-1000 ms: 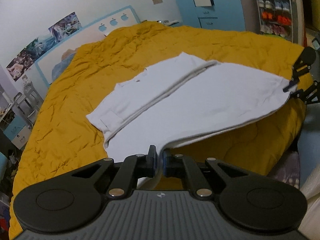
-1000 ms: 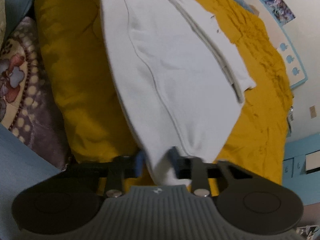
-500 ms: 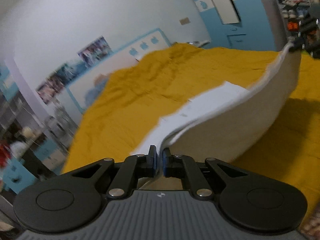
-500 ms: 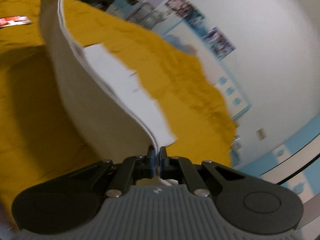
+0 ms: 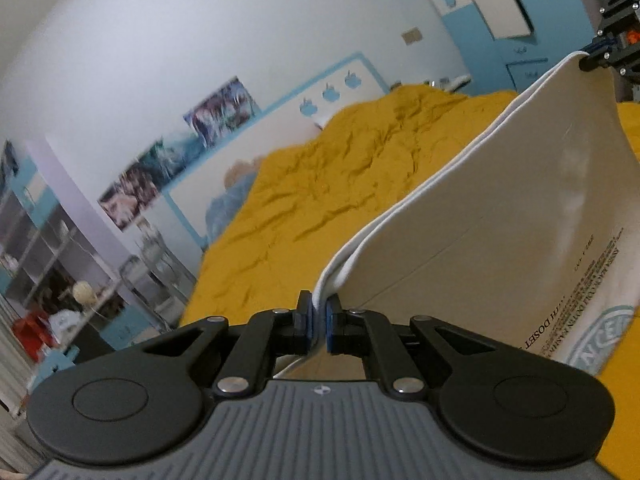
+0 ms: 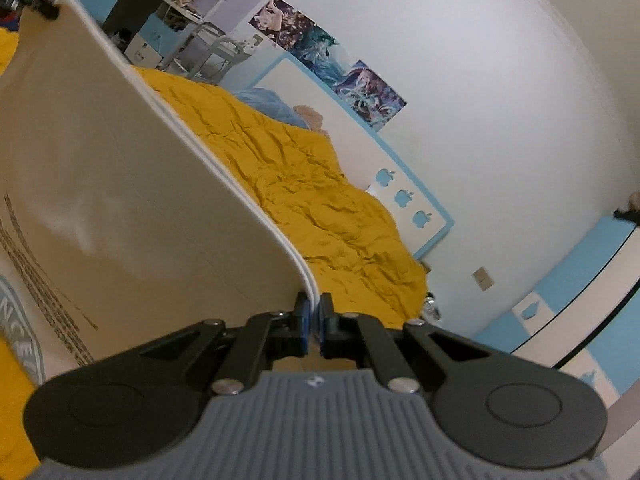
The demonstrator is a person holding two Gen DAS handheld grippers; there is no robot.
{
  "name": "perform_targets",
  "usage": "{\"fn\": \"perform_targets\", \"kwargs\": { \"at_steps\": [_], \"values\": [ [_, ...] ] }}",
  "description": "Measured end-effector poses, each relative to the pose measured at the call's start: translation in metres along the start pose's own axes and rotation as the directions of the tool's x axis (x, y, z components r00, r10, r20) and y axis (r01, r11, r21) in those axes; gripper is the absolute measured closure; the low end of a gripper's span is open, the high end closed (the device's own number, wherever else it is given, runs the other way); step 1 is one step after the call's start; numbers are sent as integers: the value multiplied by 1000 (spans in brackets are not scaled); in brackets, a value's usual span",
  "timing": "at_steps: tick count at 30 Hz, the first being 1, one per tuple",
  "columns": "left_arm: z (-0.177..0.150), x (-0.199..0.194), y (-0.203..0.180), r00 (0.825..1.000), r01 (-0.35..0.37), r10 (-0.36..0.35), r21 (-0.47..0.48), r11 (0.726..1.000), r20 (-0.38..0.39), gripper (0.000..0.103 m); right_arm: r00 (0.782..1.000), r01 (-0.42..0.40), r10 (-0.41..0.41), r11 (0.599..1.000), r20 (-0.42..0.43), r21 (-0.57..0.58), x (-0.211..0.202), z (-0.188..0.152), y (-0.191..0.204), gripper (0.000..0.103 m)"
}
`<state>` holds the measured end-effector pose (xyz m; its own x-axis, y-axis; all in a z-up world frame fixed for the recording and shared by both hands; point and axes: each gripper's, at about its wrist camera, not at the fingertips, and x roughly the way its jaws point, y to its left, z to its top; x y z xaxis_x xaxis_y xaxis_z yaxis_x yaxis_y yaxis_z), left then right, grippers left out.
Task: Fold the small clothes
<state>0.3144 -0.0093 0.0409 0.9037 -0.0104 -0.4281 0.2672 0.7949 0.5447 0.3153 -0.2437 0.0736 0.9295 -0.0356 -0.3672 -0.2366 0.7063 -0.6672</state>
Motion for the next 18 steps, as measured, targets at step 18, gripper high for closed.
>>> {"fn": "perform_targets", "kwargs": {
  "at_steps": [18],
  "values": [
    [-75,192,-15,968,102,-142,-193,976,-208,74,962,-156,170,984,-214,82,256,-57,90,103]
  ]
}}
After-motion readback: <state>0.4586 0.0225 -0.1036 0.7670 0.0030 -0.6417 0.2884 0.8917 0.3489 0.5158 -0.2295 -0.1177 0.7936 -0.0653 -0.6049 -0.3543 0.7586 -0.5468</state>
